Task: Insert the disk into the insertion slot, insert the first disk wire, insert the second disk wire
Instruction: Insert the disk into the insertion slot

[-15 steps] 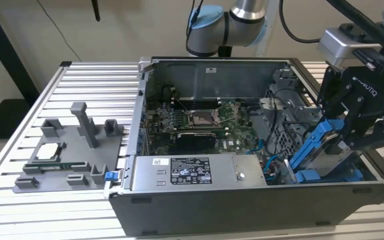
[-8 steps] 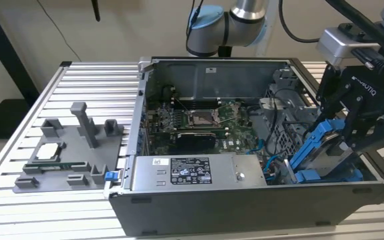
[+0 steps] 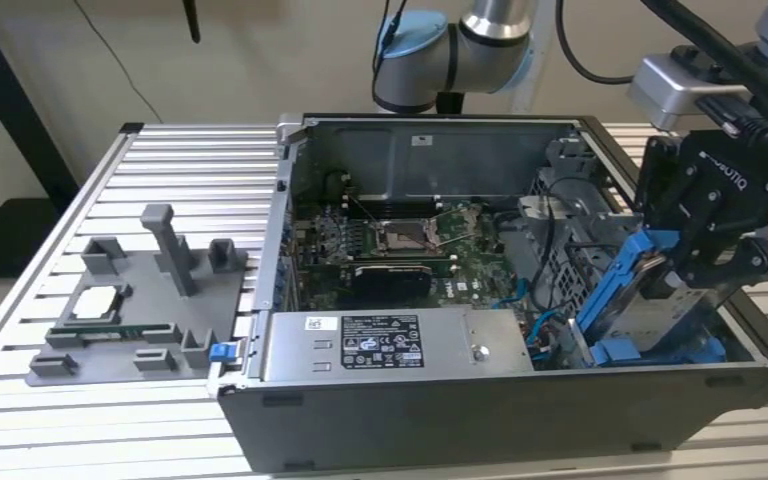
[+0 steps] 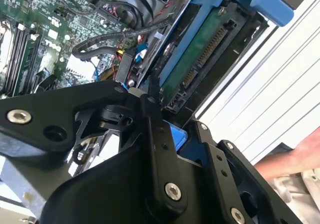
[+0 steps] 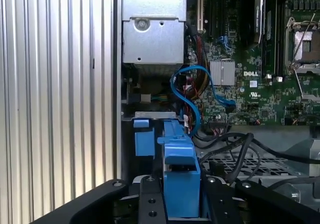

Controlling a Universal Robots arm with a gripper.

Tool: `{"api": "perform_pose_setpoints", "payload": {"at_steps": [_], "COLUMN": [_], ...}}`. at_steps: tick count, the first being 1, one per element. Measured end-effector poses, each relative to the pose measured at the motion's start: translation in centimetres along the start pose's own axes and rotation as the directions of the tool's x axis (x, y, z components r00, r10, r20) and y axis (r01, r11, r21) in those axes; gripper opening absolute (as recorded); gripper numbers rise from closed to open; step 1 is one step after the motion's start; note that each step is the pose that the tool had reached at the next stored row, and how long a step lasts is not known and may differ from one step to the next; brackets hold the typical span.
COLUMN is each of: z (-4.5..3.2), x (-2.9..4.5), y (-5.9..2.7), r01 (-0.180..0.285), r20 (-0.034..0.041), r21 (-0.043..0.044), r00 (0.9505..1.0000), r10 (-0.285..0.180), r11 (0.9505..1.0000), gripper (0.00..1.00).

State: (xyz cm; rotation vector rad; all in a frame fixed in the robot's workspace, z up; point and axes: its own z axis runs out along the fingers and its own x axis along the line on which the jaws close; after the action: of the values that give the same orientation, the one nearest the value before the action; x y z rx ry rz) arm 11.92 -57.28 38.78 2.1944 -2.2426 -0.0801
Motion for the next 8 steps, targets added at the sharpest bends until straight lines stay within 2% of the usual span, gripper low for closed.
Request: {"api": "perform_pose_setpoints", "payload": {"at_steps": [8], "z": [0.01], "x": [-0.04], "y": [0.1], "r01": [-0.001], "r20": [0.0009], "r21": [0.001], "r00": [1.0], "r10": [0.001], "r11": [1.0], "gripper": [0.0]}}
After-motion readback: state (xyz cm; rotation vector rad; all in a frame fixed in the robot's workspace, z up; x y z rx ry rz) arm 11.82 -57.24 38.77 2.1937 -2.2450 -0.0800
